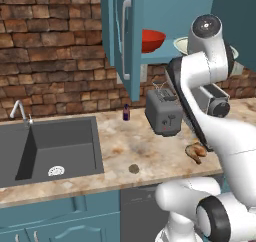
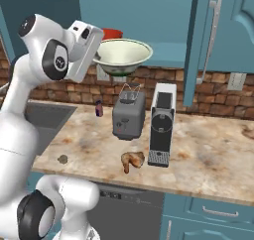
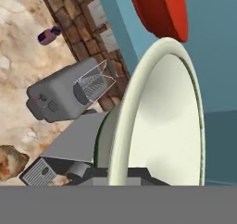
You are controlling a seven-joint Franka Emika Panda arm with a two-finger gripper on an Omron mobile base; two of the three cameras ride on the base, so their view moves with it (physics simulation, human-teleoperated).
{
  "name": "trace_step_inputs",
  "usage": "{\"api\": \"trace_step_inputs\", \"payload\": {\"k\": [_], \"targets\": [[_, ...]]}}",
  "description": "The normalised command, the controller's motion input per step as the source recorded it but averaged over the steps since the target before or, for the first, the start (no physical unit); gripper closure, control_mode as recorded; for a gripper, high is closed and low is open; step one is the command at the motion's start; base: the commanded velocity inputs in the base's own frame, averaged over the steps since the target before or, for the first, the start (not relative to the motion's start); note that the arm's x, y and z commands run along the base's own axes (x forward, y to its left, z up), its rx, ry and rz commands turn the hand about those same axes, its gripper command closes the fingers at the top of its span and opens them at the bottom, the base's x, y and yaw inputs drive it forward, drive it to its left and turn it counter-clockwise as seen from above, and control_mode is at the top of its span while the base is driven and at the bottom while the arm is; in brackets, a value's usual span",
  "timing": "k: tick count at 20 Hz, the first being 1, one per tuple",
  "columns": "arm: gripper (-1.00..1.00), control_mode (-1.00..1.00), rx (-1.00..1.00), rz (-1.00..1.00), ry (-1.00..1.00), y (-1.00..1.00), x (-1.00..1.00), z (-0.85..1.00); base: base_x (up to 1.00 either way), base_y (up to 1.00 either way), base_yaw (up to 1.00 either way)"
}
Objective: Pick both bowls and place them on the counter. Then place the chicken drumstick in one bowl and place the garlic in the other bowl.
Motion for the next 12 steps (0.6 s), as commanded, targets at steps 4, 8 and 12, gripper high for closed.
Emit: {"api": "trace_step_inputs", "payload": {"k": [4, 8, 12], "targets": [[1.00, -1.00, 0.00, 0.09, 0.01, 0.47, -0.94, -0.35, 0.00, 0.00, 0.00], [1.00, -1.00, 0.00, 0.10, 0.03, 0.39, -0.56, -0.52, 0.00, 0.00, 0.00], [1.00, -1.00, 0.00, 0.12, 0.01, 0.25, -0.19, -0.52, 0.00, 0.00, 0.00]]}}
